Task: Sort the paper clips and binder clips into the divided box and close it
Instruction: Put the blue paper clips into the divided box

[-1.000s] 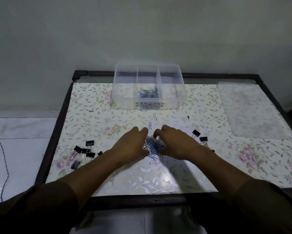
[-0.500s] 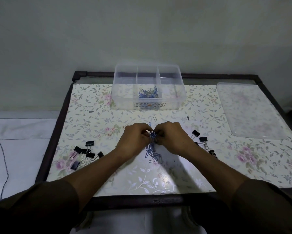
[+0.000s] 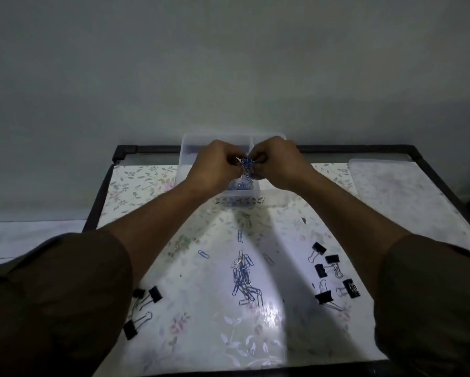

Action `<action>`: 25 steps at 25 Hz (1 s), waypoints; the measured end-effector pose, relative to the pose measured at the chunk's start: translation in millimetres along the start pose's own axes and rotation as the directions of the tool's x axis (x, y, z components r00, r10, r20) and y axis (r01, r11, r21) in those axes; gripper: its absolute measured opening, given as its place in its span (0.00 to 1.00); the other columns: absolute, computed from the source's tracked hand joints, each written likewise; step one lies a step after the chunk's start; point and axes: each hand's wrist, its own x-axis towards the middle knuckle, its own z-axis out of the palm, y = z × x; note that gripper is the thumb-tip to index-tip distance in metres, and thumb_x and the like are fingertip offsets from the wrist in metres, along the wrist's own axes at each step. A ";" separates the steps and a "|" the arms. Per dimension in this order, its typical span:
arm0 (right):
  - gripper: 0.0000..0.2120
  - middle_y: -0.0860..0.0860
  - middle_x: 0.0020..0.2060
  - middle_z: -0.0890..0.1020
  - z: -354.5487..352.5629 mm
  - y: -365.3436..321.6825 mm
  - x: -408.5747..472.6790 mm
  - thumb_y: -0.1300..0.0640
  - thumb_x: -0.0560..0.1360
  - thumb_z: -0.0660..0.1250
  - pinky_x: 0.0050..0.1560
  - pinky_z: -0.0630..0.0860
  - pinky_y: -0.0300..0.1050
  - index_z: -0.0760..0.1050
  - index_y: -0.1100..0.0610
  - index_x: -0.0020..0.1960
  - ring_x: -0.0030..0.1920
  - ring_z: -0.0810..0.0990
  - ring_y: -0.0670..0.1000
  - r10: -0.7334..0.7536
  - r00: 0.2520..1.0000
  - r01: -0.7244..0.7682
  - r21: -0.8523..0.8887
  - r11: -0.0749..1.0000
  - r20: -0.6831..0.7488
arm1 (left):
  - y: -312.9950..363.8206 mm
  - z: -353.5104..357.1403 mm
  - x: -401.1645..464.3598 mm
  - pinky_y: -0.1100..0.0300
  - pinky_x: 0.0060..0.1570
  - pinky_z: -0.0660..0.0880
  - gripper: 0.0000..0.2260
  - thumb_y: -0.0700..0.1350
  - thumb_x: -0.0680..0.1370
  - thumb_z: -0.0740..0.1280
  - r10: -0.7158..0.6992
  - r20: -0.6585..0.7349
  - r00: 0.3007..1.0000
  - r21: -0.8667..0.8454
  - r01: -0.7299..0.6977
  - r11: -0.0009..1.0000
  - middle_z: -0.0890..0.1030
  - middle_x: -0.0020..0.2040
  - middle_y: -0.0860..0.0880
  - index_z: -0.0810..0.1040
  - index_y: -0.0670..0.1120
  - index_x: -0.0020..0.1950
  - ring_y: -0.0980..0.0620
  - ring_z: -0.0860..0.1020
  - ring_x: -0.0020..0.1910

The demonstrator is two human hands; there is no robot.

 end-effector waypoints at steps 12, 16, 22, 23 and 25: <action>0.10 0.52 0.52 0.87 23.1 26.1 -61.8 0.59 0.78 0.67 0.55 0.80 0.45 0.84 0.55 0.58 0.49 0.85 0.52 -0.069 0.995 0.057 -0.168 0.984 -0.068 | -23.1 -8.8 -65.8 0.57 0.55 0.77 0.13 0.46 0.76 0.70 0.000 -0.017 1.000 0.312 0.005 0.950 0.81 0.59 0.45 0.82 0.47 0.60 0.49 0.82 0.49; 0.20 0.54 0.69 0.77 55.8 45.9 -91.2 0.61 0.80 0.62 0.61 0.77 0.54 0.73 0.53 0.71 0.64 0.78 0.57 -0.014 0.975 0.089 -0.329 0.940 0.223 | -54.5 12.8 -129.6 0.51 0.54 0.76 0.21 0.55 0.76 0.69 -0.299 0.255 0.920 0.559 0.112 0.822 0.72 0.59 0.42 0.74 0.43 0.63 0.43 0.76 0.55; 0.29 0.53 0.78 0.63 81.0 50.2 -87.1 0.66 0.79 0.58 0.62 0.74 0.54 0.60 0.56 0.79 0.72 0.66 0.59 -0.053 0.938 0.226 -0.487 0.844 0.343 | -54.0 43.6 -143.4 0.56 0.56 0.73 0.26 0.57 0.75 0.69 -0.173 0.401 0.900 0.423 -0.015 0.906 0.71 0.60 0.45 0.72 0.45 0.68 0.47 0.73 0.57; 0.27 0.54 0.75 0.68 80.5 51.1 -85.5 0.66 0.78 0.58 0.61 0.75 0.53 0.65 0.58 0.77 0.69 0.69 0.59 -0.066 0.933 0.245 -0.488 0.838 0.355 | -52.2 44.6 -141.5 0.57 0.55 0.73 0.25 0.56 0.75 0.69 -0.150 0.423 0.893 0.379 -0.024 0.925 0.72 0.59 0.46 0.72 0.46 0.68 0.48 0.74 0.56; 0.20 0.55 0.66 0.76 77.9 51.1 -85.7 0.66 0.77 0.59 0.57 0.76 0.54 0.75 0.58 0.68 0.62 0.75 0.59 -0.082 0.923 0.254 -0.434 0.865 0.376 | -52.5 43.5 -136.9 0.59 0.51 0.73 0.22 0.54 0.74 0.71 -0.115 0.436 0.893 0.313 -0.030 0.949 0.74 0.58 0.47 0.74 0.47 0.66 0.50 0.76 0.52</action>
